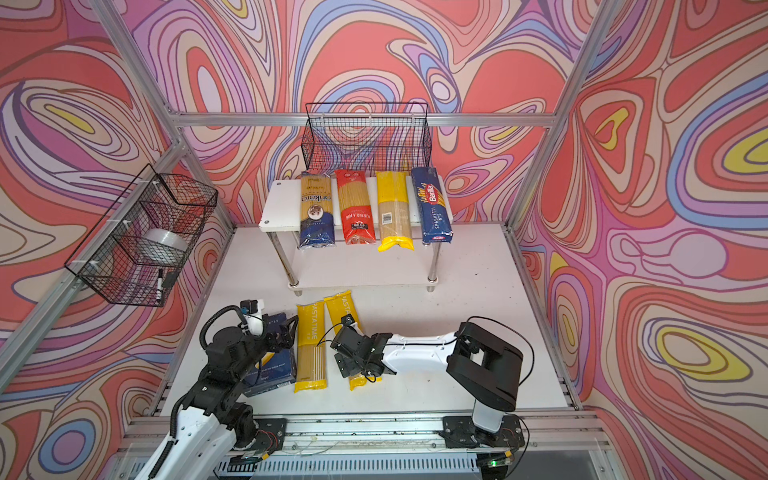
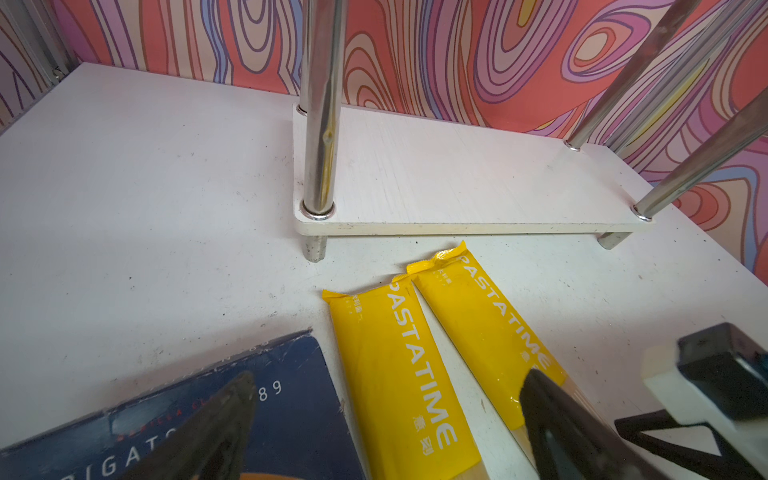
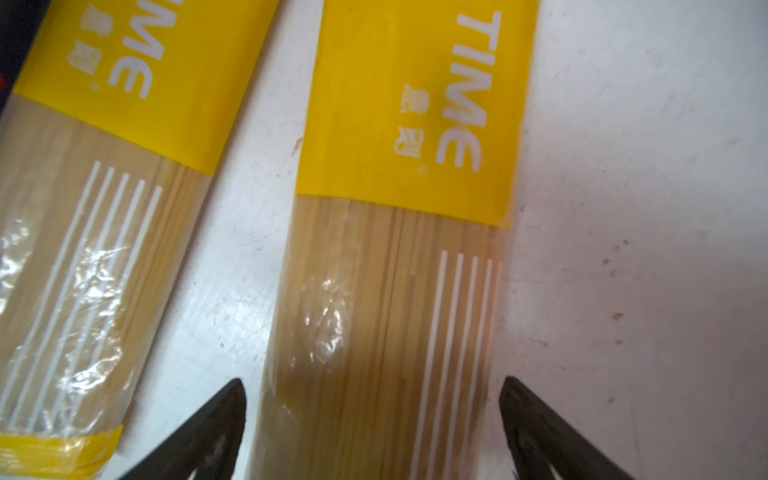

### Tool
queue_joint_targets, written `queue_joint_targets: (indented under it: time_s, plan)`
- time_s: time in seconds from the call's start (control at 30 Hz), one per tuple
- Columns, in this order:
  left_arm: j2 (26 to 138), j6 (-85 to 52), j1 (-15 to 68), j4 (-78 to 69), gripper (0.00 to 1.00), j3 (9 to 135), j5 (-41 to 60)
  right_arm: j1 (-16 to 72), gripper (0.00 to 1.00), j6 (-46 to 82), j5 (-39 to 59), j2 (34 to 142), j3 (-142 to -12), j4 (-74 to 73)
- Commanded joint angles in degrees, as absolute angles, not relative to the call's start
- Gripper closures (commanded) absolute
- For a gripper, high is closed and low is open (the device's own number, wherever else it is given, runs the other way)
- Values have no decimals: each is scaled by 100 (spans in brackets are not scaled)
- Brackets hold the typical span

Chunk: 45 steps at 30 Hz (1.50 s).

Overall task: Place and organize the pasta boxes and bags onto the shelf
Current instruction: 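Lower the right gripper around the PASTATIME bag's clear end and close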

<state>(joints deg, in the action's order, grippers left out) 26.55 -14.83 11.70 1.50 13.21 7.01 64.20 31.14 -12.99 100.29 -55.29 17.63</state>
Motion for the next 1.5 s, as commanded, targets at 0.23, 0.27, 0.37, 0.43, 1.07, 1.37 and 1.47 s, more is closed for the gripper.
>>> queue_joint_targets:
  time_s: [0.23, 0.27, 0.37, 0.43, 1.07, 1.37, 1.47]
  plan:
    - [2628, -1521, 1185, 140, 0, 1424, 641, 6417, 2, 3143, -1188, 10461, -5744, 1767]
    - [2641, -1521, 1184, 137, 0, 1424, 643, 6417, 2, 3146, -1159, 10474, -5739, 1756]
    - [2629, -1512, 1186, 141, 0, 1424, 659, 6416, 2, 3208, -1116, 10502, -5670, 1688]
    - [2635, -1512, 1184, 137, 0, 1416, 650, 6416, 2, 3274, -1041, 10523, -5693, 1732]
    - [2599, -1529, 1187, 154, 0, 1408, 624, 6416, 25, 3463, -796, 10394, -5637, 1556]
    - [2684, -1520, 1180, 127, 0, 1428, 647, 6418, 56, 3520, -794, 10328, -5634, 1546]
    - [2707, -1521, 1188, 122, 0, 1441, 628, 6416, 58, 3540, -803, 10297, -5661, 1574]
